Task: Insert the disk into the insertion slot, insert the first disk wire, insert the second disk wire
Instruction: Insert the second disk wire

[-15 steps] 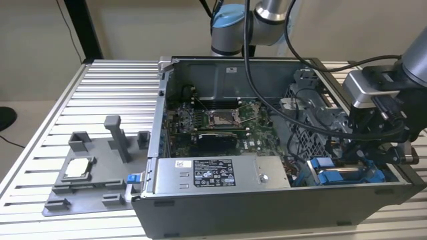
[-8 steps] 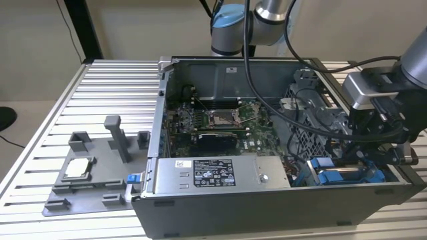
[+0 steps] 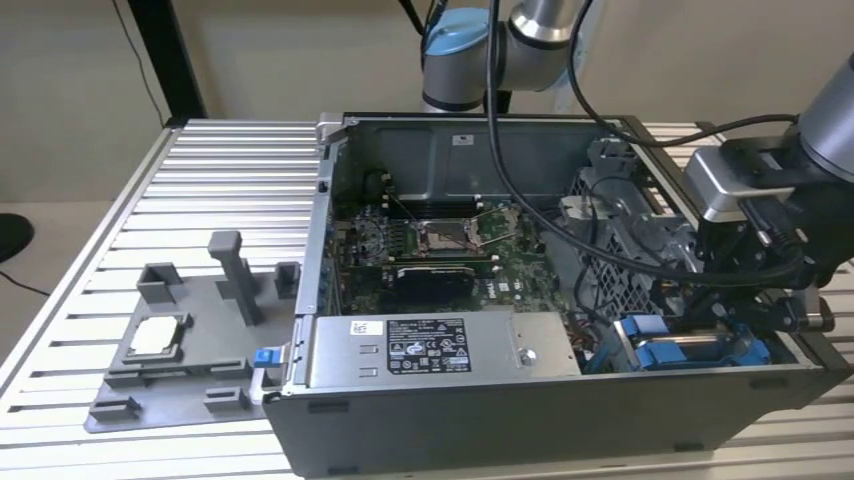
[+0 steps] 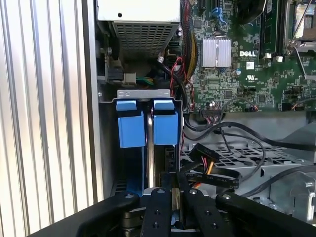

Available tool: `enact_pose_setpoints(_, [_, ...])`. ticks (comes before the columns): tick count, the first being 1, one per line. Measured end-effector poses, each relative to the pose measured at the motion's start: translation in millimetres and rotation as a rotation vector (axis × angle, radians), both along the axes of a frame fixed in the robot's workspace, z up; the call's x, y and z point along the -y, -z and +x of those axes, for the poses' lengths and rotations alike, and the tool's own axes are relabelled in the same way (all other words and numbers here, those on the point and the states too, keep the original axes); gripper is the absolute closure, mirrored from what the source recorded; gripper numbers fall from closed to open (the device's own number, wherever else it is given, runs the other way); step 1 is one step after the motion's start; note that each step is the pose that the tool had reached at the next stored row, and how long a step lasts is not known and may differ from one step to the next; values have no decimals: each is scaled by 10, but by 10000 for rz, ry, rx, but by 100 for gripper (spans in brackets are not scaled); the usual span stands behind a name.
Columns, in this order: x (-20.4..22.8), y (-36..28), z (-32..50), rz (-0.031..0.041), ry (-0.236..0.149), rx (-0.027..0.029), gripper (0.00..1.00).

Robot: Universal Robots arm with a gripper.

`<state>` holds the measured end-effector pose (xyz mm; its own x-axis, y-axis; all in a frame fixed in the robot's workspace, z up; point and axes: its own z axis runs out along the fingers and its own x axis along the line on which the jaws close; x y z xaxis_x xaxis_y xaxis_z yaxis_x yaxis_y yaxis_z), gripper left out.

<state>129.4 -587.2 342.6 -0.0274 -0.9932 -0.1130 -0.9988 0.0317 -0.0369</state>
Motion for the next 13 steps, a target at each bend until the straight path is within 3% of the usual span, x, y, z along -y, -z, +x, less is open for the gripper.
enact_pose_setpoints(13, [-13,17,-1,2,1,43,100])
